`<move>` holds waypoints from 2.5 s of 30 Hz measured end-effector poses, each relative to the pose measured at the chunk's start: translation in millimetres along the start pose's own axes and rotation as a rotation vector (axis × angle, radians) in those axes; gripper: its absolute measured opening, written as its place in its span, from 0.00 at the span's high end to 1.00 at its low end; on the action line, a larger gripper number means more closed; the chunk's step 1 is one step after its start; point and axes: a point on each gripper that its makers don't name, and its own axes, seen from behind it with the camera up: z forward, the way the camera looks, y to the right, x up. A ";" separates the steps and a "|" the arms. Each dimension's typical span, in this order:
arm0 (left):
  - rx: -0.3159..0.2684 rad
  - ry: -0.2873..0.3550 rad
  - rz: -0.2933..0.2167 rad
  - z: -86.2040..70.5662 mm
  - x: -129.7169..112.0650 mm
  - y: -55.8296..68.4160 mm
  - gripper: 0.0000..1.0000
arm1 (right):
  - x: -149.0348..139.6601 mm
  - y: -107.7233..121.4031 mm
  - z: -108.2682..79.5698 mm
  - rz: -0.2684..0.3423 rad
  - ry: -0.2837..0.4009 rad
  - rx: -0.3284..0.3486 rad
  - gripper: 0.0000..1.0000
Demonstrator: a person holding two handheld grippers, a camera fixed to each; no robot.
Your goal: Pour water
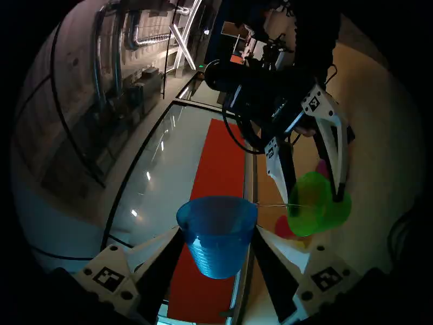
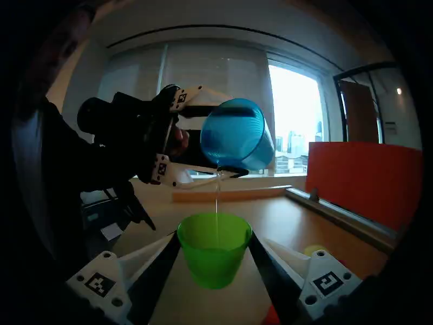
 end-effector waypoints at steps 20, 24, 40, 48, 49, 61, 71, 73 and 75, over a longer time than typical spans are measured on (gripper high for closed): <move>-0.003 0.002 0.052 -1.4 4.1 2.5 0.17 | 1.0 0.9 -0.8 -0.001 0.006 -0.004 0.08; 0.000 -0.002 0.059 -1.8 3.1 2.1 0.17 | 1.0 0.8 -0.5 -0.001 0.007 -0.005 0.08; 0.005 -0.005 0.084 -1.2 2.9 -0.5 0.17 | 1.4 1.0 0.5 -0.001 0.007 -0.006 0.08; 0.006 -0.008 0.105 -1.2 2.6 -1.0 0.17 | 1.0 0.4 -0.3 -0.003 0.008 -0.005 0.08; 0.006 -0.007 0.108 -1.0 2.7 -1.2 0.17 | 1.1 0.5 -0.3 -0.003 0.008 -0.005 0.08; 0.008 -0.006 0.138 1.0 3.7 -3.5 0.17 | 0.7 1.1 -1.3 -0.005 0.008 -0.006 0.08; 0.008 -0.008 0.164 -2.8 5.2 -5.7 0.17 | 1.1 1.3 -1.4 -0.005 0.007 -0.006 0.08; 0.008 -0.009 0.168 -3.8 5.4 -5.7 0.17 | 1.2 1.2 -1.5 -0.006 0.007 -0.006 0.08; 0.009 -0.009 0.171 -4.6 5.7 -5.9 0.17 | 1.1 1.1 -1.6 -0.007 0.007 -0.006 0.09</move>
